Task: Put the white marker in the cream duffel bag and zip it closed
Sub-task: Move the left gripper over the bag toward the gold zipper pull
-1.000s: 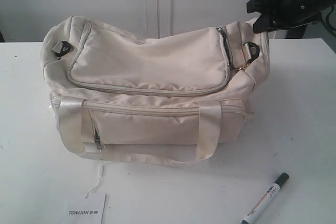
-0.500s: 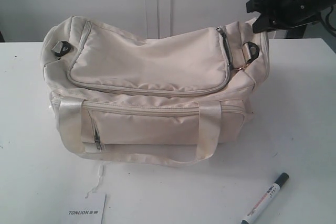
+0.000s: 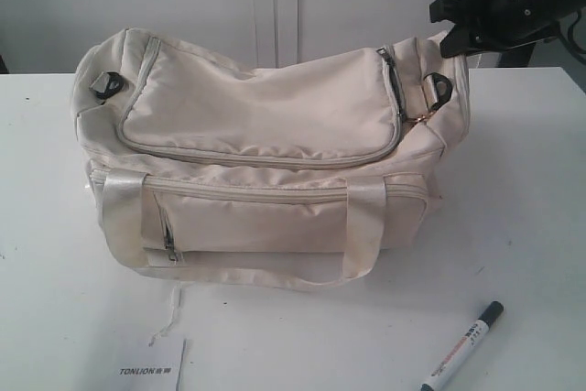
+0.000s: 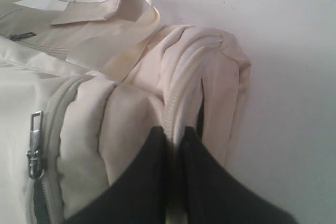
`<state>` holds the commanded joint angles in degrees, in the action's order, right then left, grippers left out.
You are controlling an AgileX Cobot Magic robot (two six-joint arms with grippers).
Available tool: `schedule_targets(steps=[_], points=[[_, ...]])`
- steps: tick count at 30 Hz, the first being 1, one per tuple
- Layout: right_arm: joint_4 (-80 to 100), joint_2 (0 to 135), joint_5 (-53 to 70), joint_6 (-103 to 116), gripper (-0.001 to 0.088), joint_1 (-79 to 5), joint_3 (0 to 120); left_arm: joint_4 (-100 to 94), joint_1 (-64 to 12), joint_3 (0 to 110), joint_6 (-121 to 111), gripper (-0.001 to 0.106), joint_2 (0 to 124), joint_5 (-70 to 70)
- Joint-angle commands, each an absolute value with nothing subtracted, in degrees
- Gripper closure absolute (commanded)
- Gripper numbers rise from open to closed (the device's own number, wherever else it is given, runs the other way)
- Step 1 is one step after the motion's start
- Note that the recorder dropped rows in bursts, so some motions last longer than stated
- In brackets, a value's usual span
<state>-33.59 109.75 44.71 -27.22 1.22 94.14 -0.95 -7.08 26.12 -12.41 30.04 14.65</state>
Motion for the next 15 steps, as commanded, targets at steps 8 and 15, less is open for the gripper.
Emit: schedule_targets(steps=[8, 15], points=[[-33.59, 109.75, 44.71, -27.22, 0.0868, 1.22, 94.14, 4.29, -7.08, 34.58, 0.00, 0.105, 41.79, 19.01], [-33.59, 109.75, 44.71, -27.22, 0.0868, 1.22, 94.14, 8.88, -7.08, 38.89, 3.54, 0.105, 48.86, 21.91]])
